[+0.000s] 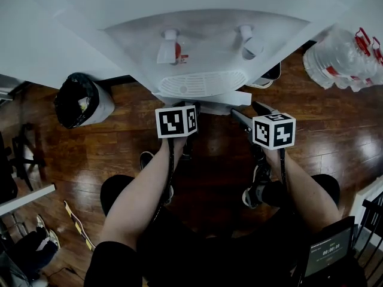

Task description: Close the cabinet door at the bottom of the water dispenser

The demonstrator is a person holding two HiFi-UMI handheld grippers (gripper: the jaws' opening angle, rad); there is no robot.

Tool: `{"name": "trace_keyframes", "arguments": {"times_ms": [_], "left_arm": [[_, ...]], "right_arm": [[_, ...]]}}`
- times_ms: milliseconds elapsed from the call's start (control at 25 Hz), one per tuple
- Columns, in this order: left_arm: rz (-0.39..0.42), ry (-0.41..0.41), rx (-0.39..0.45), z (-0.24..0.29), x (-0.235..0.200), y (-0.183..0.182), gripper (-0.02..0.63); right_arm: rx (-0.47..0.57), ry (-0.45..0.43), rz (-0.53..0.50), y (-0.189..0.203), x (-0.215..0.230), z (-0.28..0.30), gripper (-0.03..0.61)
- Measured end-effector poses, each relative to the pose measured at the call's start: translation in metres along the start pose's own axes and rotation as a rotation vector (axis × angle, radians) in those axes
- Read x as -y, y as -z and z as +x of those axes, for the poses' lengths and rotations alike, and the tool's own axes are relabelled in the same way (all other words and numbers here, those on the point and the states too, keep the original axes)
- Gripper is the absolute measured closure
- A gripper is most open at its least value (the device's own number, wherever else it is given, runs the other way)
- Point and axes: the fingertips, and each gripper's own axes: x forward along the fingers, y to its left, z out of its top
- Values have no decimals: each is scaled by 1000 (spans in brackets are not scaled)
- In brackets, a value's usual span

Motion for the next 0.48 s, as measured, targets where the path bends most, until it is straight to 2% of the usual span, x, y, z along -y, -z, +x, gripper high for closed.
{"name": "trace_keyframes", "arguments": {"times_ms": [320,400,480], "left_arm": [[-1,-3,-7,4,2,-2,408],[-3,-1,-10,3,2,-2,408],[-1,-2,-9,4,2,-1,408]], "right_arm": [[-107,127,-223,24,13,46,230],[-131,126,-224,31,15,53,229],[-137,119,-179,34,16,56,233]]}}
